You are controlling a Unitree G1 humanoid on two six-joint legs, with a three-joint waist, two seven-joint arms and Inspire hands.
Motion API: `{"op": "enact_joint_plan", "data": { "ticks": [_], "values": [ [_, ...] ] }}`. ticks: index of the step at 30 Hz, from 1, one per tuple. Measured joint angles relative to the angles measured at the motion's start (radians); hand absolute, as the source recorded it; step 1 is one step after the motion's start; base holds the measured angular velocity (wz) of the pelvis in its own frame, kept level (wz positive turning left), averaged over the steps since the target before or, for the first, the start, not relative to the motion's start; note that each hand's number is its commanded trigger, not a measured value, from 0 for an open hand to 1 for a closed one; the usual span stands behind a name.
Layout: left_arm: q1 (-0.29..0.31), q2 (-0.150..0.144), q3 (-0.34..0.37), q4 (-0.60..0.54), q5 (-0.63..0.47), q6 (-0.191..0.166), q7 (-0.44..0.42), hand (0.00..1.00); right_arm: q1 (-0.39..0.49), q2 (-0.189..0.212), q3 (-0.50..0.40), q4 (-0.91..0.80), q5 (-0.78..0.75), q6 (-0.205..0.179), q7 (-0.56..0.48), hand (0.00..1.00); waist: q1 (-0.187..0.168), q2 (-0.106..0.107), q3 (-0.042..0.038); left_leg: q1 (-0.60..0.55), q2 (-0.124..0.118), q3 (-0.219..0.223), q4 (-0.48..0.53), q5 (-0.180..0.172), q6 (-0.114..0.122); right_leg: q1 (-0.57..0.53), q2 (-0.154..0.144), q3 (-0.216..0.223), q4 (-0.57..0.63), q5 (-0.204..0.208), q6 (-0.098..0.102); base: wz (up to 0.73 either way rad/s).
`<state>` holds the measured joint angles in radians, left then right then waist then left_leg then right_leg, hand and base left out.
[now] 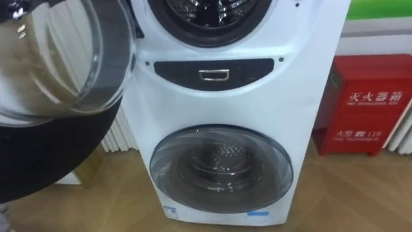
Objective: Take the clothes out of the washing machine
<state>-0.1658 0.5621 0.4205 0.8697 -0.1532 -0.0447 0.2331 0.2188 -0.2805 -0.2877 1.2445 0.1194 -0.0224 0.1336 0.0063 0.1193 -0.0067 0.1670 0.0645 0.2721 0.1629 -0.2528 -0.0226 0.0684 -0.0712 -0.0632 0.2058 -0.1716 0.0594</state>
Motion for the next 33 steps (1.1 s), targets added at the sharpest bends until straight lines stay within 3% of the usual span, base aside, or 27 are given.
{"op": "enact_joint_plan", "data": {
  "ticks": [4, 5, 6, 9, 13, 15, 16, 19, 21, 22, 24, 26, 29, 31, 33],
  "values": [
    [-0.062, 0.040, 0.011, -0.151, 0.006, 0.003, 0.001, 0.00, 0.001, 0.007, -0.012, -0.010, -0.031, 0.003, 0.000, 0.00, 0.009, 0.000, -0.0011, 0.000, -0.002, -0.013, 0.001, 0.001, 0.000, -0.012, 0.001, 0.008, 0.000, 0.000, 0.000, -0.10],
    [-0.089, 0.049, 0.010, -0.204, 0.006, 0.003, 0.001, 0.00, 0.000, 0.007, -0.012, -0.024, -0.042, 0.003, 0.000, 0.00, 0.012, 0.004, -0.0055, -0.003, -0.002, -0.016, 0.002, 0.001, 0.000, -0.015, 0.001, 0.008, 0.000, 0.000, 0.000, 0.00],
    [-0.128, 0.055, 0.008, -0.244, 0.004, 0.003, 0.001, 0.00, 0.004, 0.007, -0.012, -0.030, -0.050, 0.002, -0.001, 0.00, 0.006, -0.006, 0.0012, -0.005, -0.001, -0.016, 0.002, 0.001, 0.000, -0.017, 0.002, 0.007, -0.001, 0.000, 0.000, 0.00],
    [-0.159, 0.063, -0.008, -0.361, -0.012, -0.004, -0.006, 0.00, -0.009, 0.011, -0.011, -0.045, -0.050, 0.002, 0.000, 0.00, -0.002, -0.025, 0.0070, -0.007, -0.001, -0.019, 0.003, 0.001, 0.000, -0.016, 0.003, 0.006, -0.002, 0.000, 0.000, 0.01],
    [-0.165, 0.061, -0.083, -0.474, -0.012, 0.037, -0.006, 0.00, -0.029, 0.023, -0.006, -0.044, -0.066, 0.026, 0.003, 0.00, -0.007, -0.044, 0.0031, -0.015, -0.001, -0.034, 0.004, 0.001, 0.000, -0.014, 0.002, -0.002, -0.004, 0.001, 0.001, 0.11],
    [-0.165, 0.026, -0.136, -0.621, -0.010, 0.078, -0.007, 0.00, -0.037, 0.036, 0.027, -0.046, -0.043, 0.035, 0.005, 0.00, -0.009, -0.054, 0.0053, -0.019, -0.001, -0.042, 0.006, 0.001, 0.000, -0.015, 0.002, -0.008, -0.007, 0.001, 0.000, 0.10],
    [-0.165, 0.017, -0.154, -0.657, -0.010, 0.086, -0.008, 0.00, -0.043, 0.039, 0.033, -0.047, -0.043, 0.039, 0.010, 0.00, -0.010, -0.055, 0.0048, -0.019, -0.001, -0.042, 0.006, 0.001, 0.000, -0.015, 0.002, -0.008, -0.007, 0.001, 0.000, 0.07],
    [-0.150, -0.058, -0.224, -0.846, -0.007, 0.102, -0.040, 0.00, -0.075, 0.052, 0.052, -0.048, -0.039, 0.051, 0.023, 0.00, -0.049, -0.056, 0.0084, -0.026, -0.002, -0.053, 0.006, 0.001, 0.001, -0.011, -0.001, -0.024, -0.004, 0.001, 0.001, 0.09],
    [-0.103, -0.143, -0.237, -0.961, 0.063, 0.124, -0.051, 0.00, -0.096, 0.070, 0.081, -0.049, -0.017, 0.056, 0.024, 0.00, -0.086, -0.061, 0.0122, -0.029, -0.001, -0.058, 0.006, 0.002, 0.000, -0.011, 0.000, -0.032, -0.004, 0.001, 0.001, 0.07],
    [-0.091, -0.159, -0.245, -0.980, 0.069, 0.129, -0.051, 0.00, -0.098, 0.070, 0.093, -0.047, 0.000, 0.059, 0.023, 0.00, -0.092, -0.062, 0.0123, -0.032, 0.000, -0.058, 0.006, 0.002, 0.000, -0.011, 0.000, -0.033, -0.006, 0.001, 0.001, 0.10],
    [-0.053, -0.246, -0.300, -1.088, 0.079, 0.147, -0.056, 0.00, -0.101, 0.072, 0.151, -0.045, 0.054, 0.069, 0.023, 0.00, -0.095, -0.080, 0.0173, -0.039, -0.001, -0.064, 0.006, 0.002, 0.000, -0.016, -0.002, -0.043, -0.007, 0.001, 0.001, 0.08],
    [-0.038, -0.290, -0.359, -1.116, 0.086, 0.153, -0.077, 0.00, -0.104, 0.081, 0.166, -0.044, 0.073, 0.069, 0.030, 0.00, -0.105, -0.097, 0.0142, -0.041, -0.001, -0.072, 0.006, 0.002, 0.000, -0.013, -0.001, -0.048, -0.007, 0.001, 0.001, 0.08],
    [-0.026, -0.308, -0.496, -1.132, 0.121, 0.159, -0.120, 0.00, -0.124, 0.091, 0.206, -0.040, 0.074, 0.068, 0.033, 0.00, -0.135, -0.115, 0.0112, -0.050, -0.002, -0.082, 0.006, 0.002, 0.000, -0.011, -0.003, -0.056, -0.022, 0.005, 0.001, 0.09],
    [-0.025, -0.343, -0.522, -1.127, 0.144, 0.154, -0.122, 0.00, -0.132, 0.093, 0.224, -0.036, 0.085, 0.068, 0.030, 0.00, -0.144, -0.118, 0.0114, -0.051, -0.002, -0.081, 0.006, 0.002, 0.000, -0.011, -0.002, -0.056, -0.026, 0.006, 0.002, 0.00],
    [-0.011, -0.350, -0.554, -1.121, 0.155, 0.155, -0.141, 0.00, -0.127, 0.092, 0.230, -0.037, 0.103, 0.068, 0.020, 0.00, -0.145, -0.117, 0.0121, -0.044, -0.003, -0.080, 0.005, 0.002, 0.000, -0.004, -0.002, -0.055, -0.033, 0.006, 0.001, -0.05]
  ]
}}
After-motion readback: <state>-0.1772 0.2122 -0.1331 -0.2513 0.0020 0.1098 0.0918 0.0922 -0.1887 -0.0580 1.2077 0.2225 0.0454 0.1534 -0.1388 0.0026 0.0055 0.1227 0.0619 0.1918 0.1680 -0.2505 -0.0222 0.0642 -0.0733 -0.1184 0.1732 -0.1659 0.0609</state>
